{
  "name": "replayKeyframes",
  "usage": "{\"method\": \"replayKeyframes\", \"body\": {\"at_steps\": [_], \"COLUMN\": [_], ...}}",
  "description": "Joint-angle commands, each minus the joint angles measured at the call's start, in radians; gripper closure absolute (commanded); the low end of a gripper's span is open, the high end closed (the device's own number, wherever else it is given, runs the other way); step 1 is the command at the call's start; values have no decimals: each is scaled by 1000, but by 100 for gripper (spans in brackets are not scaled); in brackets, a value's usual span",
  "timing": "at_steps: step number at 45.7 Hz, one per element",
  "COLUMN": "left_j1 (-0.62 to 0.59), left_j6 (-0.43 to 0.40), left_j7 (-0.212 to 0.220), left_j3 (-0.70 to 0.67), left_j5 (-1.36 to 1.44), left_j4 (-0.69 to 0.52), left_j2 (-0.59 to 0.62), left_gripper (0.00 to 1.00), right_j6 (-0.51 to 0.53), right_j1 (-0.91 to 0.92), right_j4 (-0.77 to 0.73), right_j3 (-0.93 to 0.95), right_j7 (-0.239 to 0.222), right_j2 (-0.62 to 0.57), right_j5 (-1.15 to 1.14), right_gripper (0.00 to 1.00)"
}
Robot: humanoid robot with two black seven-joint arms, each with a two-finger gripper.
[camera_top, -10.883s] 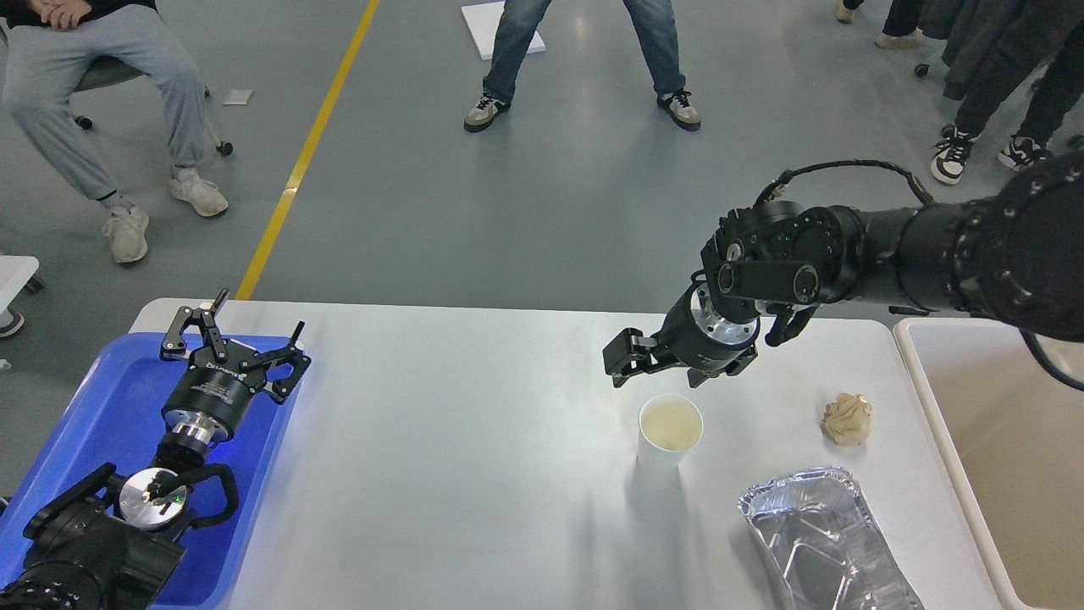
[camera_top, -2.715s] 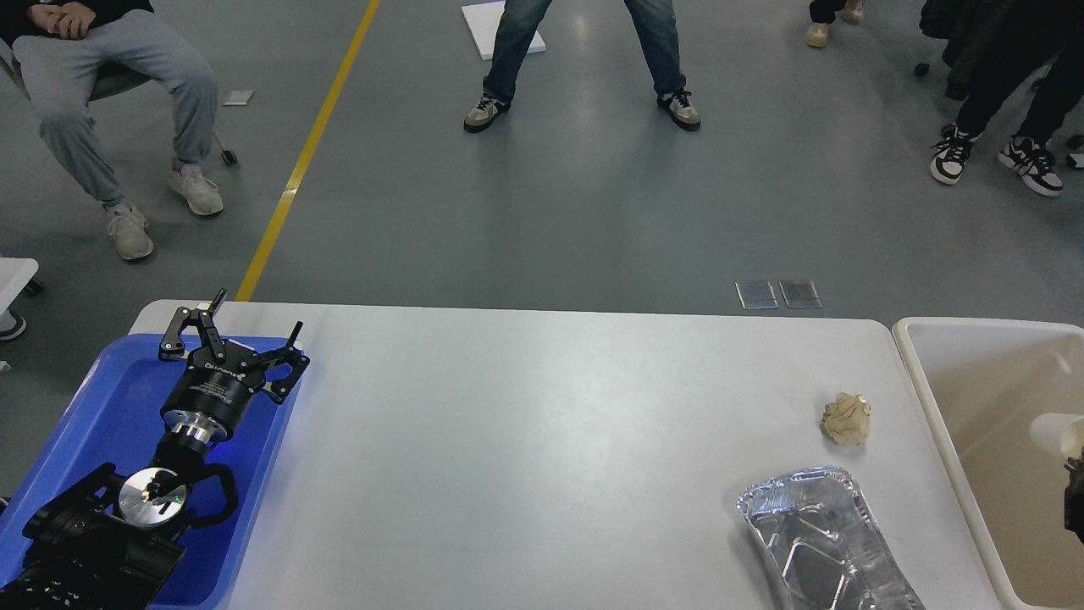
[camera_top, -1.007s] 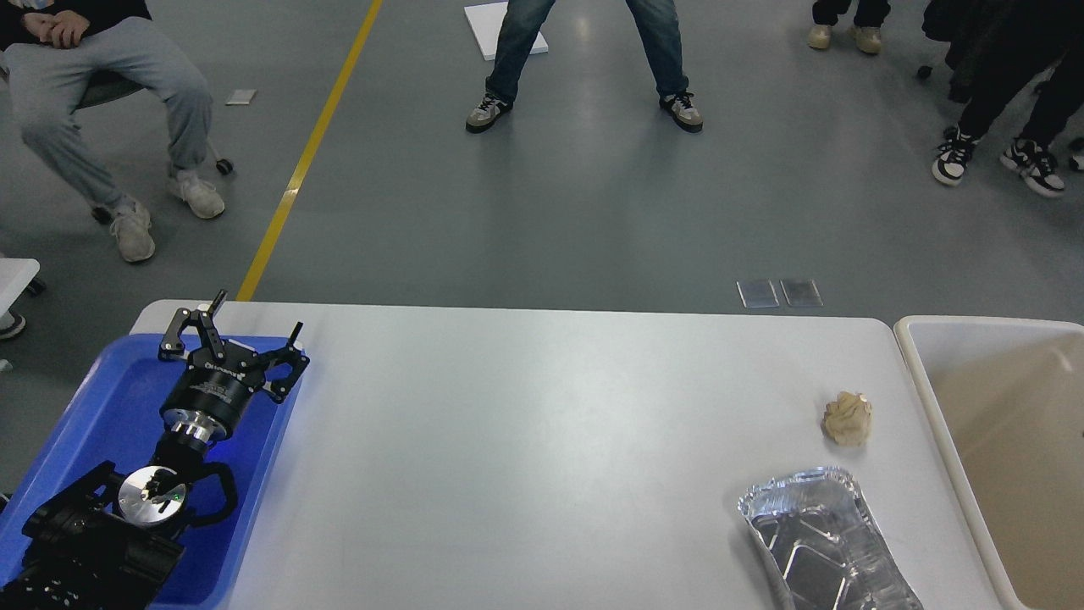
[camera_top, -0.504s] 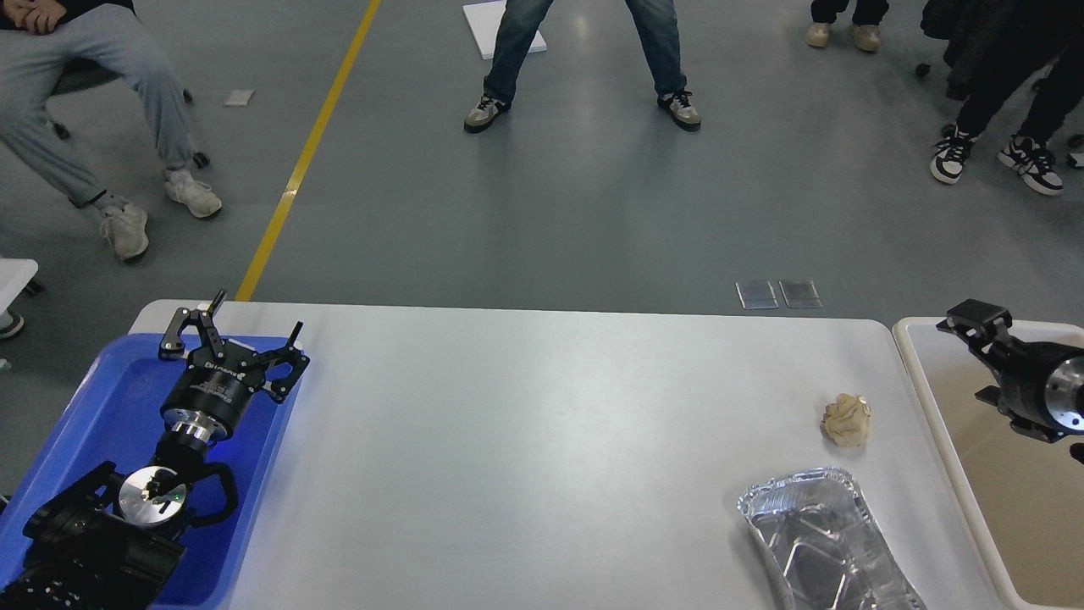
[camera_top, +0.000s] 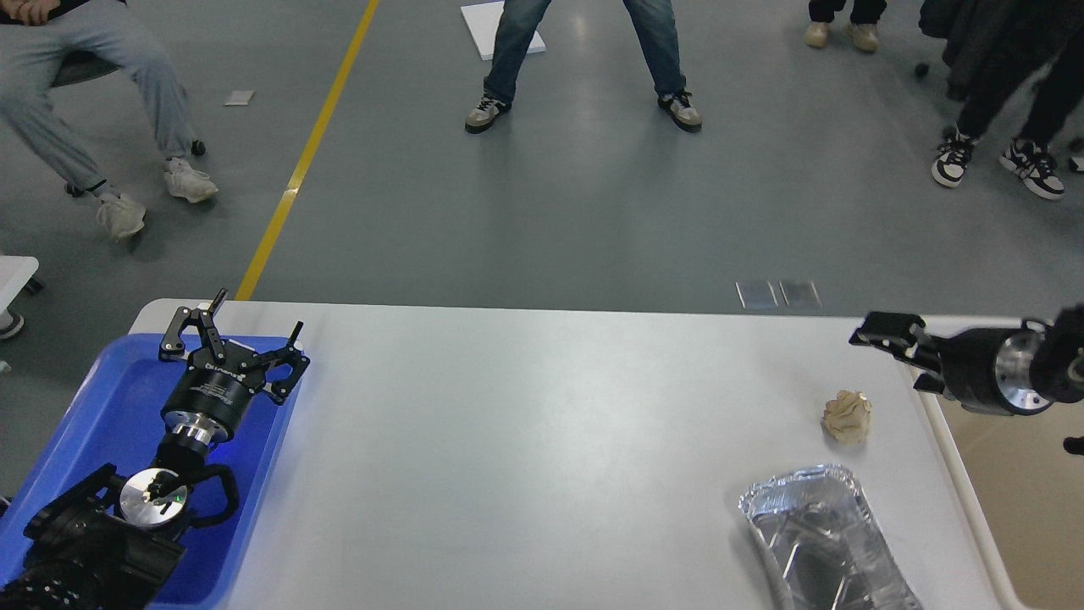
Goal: Tidy desktop
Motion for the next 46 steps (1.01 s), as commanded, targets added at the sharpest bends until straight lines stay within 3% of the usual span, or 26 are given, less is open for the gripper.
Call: {"method": "replayKeyframes", "body": {"at_steps": [1, 6, 21, 33, 46], "left_j1": [0, 0, 0, 0, 0], "left_j6": [0, 0, 0, 0, 0], "left_j7": [0, 0, 0, 0, 0], "left_j3": [0, 0, 0, 0, 0], "left_j5": [0, 0, 0, 0, 0], "left_j4": [0, 0, 0, 0, 0], "left_j2": [0, 0, 0, 0, 0], "left_gripper": [0, 0, 0, 0, 0], "right_j6": [279, 442, 759, 769, 770], "right_j1": [345, 434, 508, 651, 645], "right_j4": [23, 15, 7, -121, -120], "right_j3": [-288, -333, -390, -345, -364], "right_j7": [1, 1, -2, -2, -2], "right_j2": [190, 219, 437, 519, 537], "right_j5": [134, 187, 175, 183, 184], "right_gripper": [0, 0, 0, 0, 0]}}
